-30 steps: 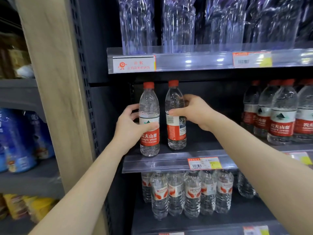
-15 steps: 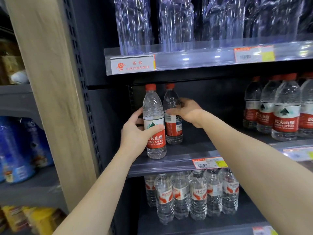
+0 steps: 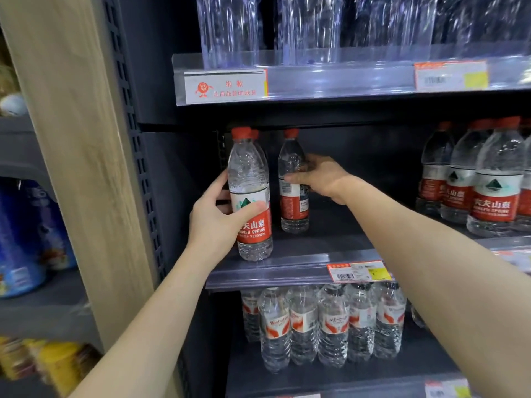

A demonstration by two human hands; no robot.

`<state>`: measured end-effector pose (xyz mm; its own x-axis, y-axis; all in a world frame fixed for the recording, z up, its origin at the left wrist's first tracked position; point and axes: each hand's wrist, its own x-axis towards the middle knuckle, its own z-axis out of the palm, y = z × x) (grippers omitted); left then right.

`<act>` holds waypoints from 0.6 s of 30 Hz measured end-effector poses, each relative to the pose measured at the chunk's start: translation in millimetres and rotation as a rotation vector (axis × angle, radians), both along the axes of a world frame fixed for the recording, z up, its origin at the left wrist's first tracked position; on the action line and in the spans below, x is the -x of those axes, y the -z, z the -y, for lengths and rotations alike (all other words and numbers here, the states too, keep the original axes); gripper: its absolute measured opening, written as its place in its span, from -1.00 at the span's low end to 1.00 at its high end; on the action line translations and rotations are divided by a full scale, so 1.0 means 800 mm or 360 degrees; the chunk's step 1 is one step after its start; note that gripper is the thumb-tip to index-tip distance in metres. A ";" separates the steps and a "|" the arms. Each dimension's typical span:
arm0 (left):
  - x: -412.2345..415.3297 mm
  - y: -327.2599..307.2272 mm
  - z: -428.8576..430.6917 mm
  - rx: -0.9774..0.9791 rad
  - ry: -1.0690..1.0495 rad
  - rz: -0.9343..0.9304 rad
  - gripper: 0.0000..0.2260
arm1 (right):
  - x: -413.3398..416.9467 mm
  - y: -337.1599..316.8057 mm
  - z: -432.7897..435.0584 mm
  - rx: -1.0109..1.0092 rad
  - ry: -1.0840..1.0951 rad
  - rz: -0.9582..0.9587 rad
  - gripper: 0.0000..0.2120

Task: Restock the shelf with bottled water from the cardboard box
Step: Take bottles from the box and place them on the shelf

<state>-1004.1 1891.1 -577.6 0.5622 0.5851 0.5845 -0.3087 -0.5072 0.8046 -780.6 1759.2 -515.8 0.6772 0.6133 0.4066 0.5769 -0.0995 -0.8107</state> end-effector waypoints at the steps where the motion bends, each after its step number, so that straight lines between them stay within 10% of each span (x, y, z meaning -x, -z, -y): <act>1: 0.001 0.000 -0.001 0.0006 -0.0005 0.0003 -0.20 | -0.001 0.000 0.000 -0.0001 -0.0015 -0.0016 -0.40; 18: -0.007 0.005 0.000 -0.0051 0.0023 -0.0083 -0.20 | -0.022 -0.003 -0.012 0.0058 -0.0105 -0.0060 -0.47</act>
<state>-998.7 1891.2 -581.3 0.6005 0.5581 0.5726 -0.2743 -0.5288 0.8032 -762.7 1768.8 -513.1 0.6492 0.6711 0.3581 0.5525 -0.0924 -0.8284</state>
